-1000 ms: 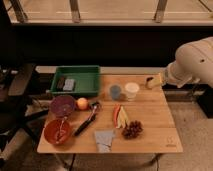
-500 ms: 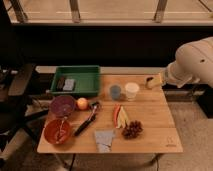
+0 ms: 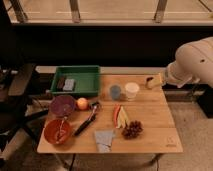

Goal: Place grapes in purple bowl

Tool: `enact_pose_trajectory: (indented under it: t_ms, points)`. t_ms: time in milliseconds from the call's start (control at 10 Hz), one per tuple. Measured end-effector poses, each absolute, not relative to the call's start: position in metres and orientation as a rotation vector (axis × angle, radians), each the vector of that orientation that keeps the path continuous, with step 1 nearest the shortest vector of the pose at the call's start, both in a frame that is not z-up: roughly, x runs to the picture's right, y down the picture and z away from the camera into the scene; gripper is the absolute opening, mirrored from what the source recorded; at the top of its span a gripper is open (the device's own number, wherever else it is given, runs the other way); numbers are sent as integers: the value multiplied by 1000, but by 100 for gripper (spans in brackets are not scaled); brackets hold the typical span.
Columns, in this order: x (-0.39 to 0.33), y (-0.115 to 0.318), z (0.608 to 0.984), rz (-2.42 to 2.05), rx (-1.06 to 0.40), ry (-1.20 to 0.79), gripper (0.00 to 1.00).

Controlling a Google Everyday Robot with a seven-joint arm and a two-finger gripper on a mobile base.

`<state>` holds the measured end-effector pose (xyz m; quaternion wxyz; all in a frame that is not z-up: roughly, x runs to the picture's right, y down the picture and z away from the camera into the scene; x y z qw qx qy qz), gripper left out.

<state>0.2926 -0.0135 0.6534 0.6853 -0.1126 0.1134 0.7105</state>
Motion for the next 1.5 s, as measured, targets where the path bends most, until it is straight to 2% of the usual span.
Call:
enact_pose_trajectory:
  t_ms: [1000, 1500]
  points:
    - [293, -13, 653, 1597, -253, 258, 80]
    - [290, 38, 660, 1714, -262, 449, 80]
